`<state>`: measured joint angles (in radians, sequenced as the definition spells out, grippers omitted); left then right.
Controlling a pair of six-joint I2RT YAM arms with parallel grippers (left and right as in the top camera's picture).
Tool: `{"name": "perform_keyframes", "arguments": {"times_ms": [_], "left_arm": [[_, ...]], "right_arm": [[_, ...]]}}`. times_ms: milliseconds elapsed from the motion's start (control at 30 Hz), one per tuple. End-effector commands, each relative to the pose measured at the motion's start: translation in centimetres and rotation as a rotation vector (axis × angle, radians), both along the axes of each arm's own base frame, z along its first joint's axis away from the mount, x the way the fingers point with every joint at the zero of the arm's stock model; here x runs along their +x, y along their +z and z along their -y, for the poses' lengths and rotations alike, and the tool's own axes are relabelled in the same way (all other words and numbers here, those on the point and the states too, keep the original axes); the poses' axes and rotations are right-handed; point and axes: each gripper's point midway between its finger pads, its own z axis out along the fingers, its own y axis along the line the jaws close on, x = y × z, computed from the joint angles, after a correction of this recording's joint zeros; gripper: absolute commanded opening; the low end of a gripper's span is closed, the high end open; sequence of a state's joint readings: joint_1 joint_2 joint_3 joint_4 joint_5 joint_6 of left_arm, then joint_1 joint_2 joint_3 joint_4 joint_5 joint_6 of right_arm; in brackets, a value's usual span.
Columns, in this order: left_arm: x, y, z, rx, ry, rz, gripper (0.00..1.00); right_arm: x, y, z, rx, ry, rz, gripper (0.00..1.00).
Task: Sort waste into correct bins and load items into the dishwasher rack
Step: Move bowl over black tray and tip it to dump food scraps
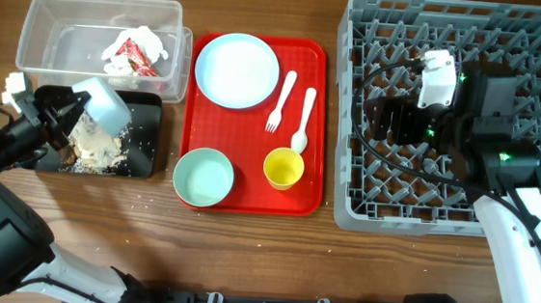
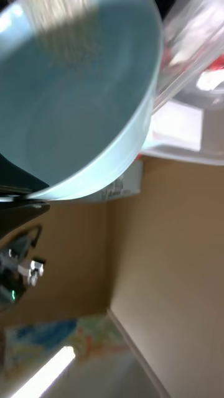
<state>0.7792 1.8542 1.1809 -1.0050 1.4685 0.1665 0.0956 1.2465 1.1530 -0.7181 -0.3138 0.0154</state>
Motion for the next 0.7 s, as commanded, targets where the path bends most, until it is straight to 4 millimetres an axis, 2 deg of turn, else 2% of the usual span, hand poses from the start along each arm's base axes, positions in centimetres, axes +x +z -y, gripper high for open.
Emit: {"name": "perform_keyframes", "arguments": {"times_ms": [0, 67, 200, 300, 433, 533, 667], "left_arm": [[0.0, 1.1, -0.1, -0.101, 0.017, 0.009, 0.04], [0.3, 0.6, -0.4, -0.053, 0.013, 0.022, 0.04], [0.2, 0.5, -0.3, -0.100, 0.018, -0.035, 0.04], [0.3, -0.9, -0.6, -0.028, 0.018, -0.080, 0.04], [0.3, 0.4, -0.5, -0.121, 0.024, -0.065, 0.04], [0.4, -0.1, -1.2, -0.077, 0.037, -0.056, 0.04], [-0.1, 0.9, -1.1, -0.155, 0.046, -0.060, 0.04]], "right_arm": [[0.4, 0.6, -0.1, 0.005, -0.008, 0.007, 0.96], [0.4, 0.6, -0.1, 0.005, -0.008, 0.007, 0.96], [0.3, 0.5, -0.1, 0.006, -0.009, 0.004, 0.96], [0.3, 0.5, -0.1, 0.006, -0.009, 0.004, 0.96], [0.2, 0.4, -0.1, 0.005, -0.009, -0.002, 0.96], [0.3, 0.4, -0.1, 0.006, -0.009, -0.002, 0.96], [0.2, 0.4, -0.2, 0.013, -0.012, -0.009, 0.96]]}}
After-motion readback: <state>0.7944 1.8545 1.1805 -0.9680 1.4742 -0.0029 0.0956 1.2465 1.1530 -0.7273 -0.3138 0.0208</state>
